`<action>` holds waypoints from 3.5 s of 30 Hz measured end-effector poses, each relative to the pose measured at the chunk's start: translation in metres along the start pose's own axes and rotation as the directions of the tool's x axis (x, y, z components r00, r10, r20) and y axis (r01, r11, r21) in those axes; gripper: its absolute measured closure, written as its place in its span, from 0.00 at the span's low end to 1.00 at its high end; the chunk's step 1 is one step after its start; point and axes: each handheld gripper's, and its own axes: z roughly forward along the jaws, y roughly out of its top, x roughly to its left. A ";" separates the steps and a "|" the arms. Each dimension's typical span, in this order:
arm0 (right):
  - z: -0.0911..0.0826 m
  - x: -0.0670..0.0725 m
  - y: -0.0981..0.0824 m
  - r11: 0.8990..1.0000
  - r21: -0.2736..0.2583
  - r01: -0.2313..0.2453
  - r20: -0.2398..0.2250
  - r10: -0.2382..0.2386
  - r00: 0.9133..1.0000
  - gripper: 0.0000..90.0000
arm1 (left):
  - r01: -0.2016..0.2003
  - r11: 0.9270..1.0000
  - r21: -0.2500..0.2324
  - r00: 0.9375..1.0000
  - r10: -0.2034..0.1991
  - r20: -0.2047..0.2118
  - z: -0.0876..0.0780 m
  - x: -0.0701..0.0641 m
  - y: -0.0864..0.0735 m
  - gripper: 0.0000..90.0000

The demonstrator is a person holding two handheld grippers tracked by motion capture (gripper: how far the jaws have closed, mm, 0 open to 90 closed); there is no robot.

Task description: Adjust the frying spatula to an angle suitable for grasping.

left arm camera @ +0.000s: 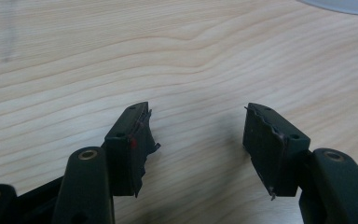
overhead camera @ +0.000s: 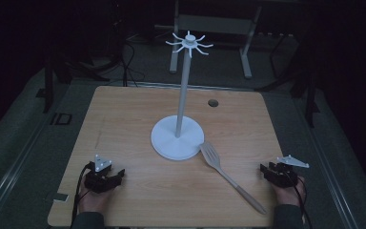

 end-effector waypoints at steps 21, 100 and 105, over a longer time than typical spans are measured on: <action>-0.016 0.023 0.011 0.999 -0.042 0.035 -0.117 -0.039 0.992 0.64 | -0.032 0.999 -0.009 0.999 0.032 0.001 -0.007 -0.002 0.002 0.49; 0.020 0.224 0.031 0.753 -0.105 0.650 -0.537 -0.593 0.600 0.86 | -0.056 0.998 0.010 0.998 0.057 -0.023 -0.005 -0.005 0.000 0.47; 0.018 0.217 0.032 0.772 -0.101 0.627 -0.554 -0.567 0.610 0.80 | -0.059 0.998 0.013 0.998 0.060 -0.023 -0.005 -0.005 0.000 0.47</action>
